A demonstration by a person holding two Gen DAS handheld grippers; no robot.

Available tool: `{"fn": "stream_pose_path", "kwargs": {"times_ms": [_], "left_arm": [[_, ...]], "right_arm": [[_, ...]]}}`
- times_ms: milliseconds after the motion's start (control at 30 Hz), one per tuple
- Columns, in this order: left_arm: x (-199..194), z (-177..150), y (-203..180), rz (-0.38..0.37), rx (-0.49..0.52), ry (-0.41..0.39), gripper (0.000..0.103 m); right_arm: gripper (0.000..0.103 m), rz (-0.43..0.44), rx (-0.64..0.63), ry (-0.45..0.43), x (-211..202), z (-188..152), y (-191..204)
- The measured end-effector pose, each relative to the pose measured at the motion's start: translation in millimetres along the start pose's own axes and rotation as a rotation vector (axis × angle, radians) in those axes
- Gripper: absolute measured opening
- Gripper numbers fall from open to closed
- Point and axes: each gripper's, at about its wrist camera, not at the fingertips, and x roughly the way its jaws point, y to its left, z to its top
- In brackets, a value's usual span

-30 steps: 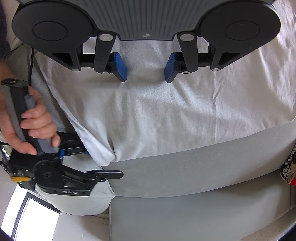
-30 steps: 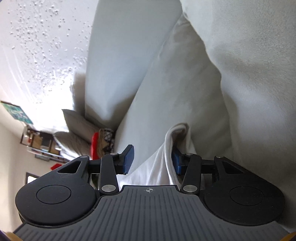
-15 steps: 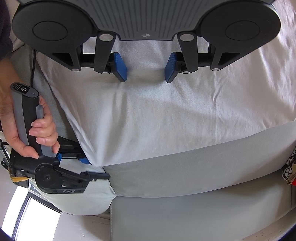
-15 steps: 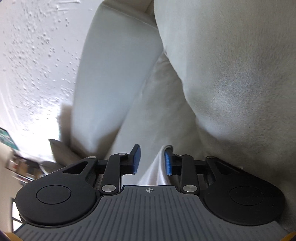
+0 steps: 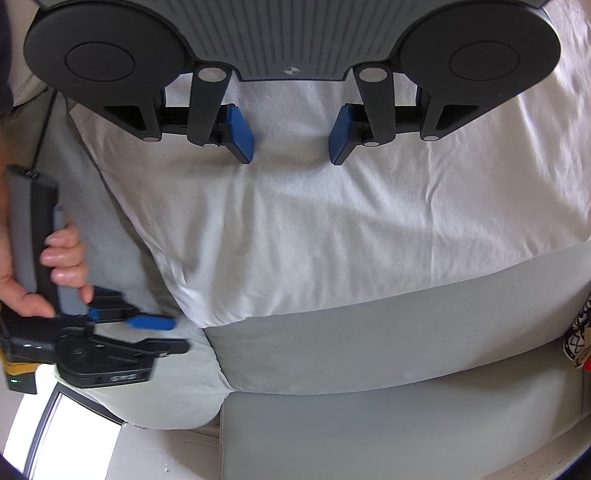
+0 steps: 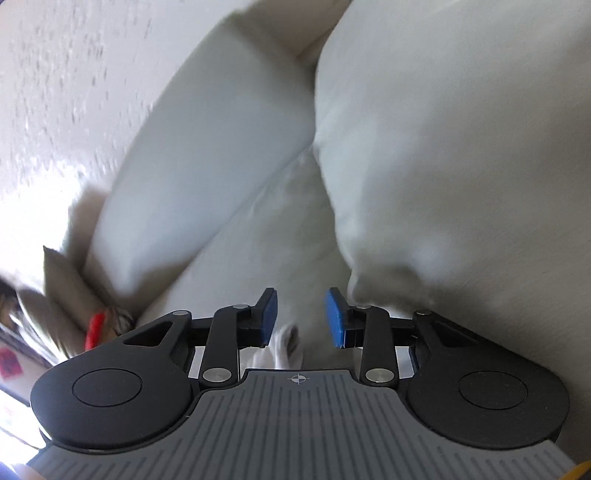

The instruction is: Fold clothes

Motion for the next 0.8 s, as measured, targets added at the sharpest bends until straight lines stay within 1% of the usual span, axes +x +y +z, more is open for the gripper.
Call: {"fn": "stream_pose_path", "kwargs": {"times_ms": [133, 167, 200, 233, 267, 300, 333, 367, 400, 433, 533, 567, 600, 633, 667, 700, 733, 800], "left_arm": [[0, 1, -1, 0.005, 0.006, 0.0, 0.048], [-1, 2, -2, 0.007, 0.007, 0.0, 0.048], [-1, 2, -2, 0.01, 0.007, -0.002, 0.048], [-2, 2, -3, 0.014, 0.01, -0.003, 0.048], [-2, 2, -4, 0.019, 0.012, -0.004, 0.048], [-3, 2, -5, 0.023, 0.014, -0.005, 0.048], [-3, 2, -5, 0.027, 0.016, -0.006, 0.048], [-4, 3, -6, 0.03, 0.018, -0.006, 0.048], [-5, 3, -6, 0.031, 0.018, -0.006, 0.048], [-6, 4, -6, 0.031, 0.018, -0.006, 0.048], [-14, 3, -7, 0.043, 0.026, -0.014, 0.047], [-21, 1, -8, 0.051, 0.044, -0.025, 0.047], [-28, -1, -9, 0.061, 0.06, -0.037, 0.047], [-34, -4, -7, 0.07, 0.071, -0.048, 0.048], [-40, -6, -5, 0.08, 0.081, -0.059, 0.048], [-47, -8, -2, 0.09, 0.092, -0.069, 0.048], [-53, -11, 0, 0.099, 0.098, -0.077, 0.048], [-57, -18, 11, 0.105, 0.073, -0.059, 0.048]], "right_arm": [[0.041, 0.031, -0.06, 0.056, 6, -6, 15], [0.041, 0.038, -0.075, 0.07, 8, -7, 18], [0.034, 0.046, -0.09, 0.084, 10, -8, 22], [0.016, 0.054, -0.105, 0.098, 11, -10, 26], [0.011, 0.061, -0.121, 0.112, 13, -11, 30], [0.01, 0.069, -0.136, 0.126, 15, -13, 33], [0.008, 0.027, -0.148, 0.135, 17, -14, 35], [0.002, -0.073, -0.156, 0.137, 21, -16, 33], [0.0, -0.172, -0.164, 0.14, 25, -18, 32], [0.0, -0.243, -0.169, 0.128, 24, -19, 32], [0.0, -0.353, -0.175, 0.038, 8, -14, 35], [0.0, -0.39, -0.177, 0.009, 2, -12, 36], [0.009, -0.404, -0.184, -0.015, -4, -13, 40], [0.014, -0.386, -0.201, -0.024, -10, -17, 48], [0.014, -0.359, -0.223, -0.025, -15, -23, 57], [0.018, -0.332, -0.25, -0.015, -17, -29, 66], [0.022, -0.304, -0.284, 0.008, -16, -37, 75], [0.03, -0.263, -0.359, 0.05, -13, -52, 94]]}}
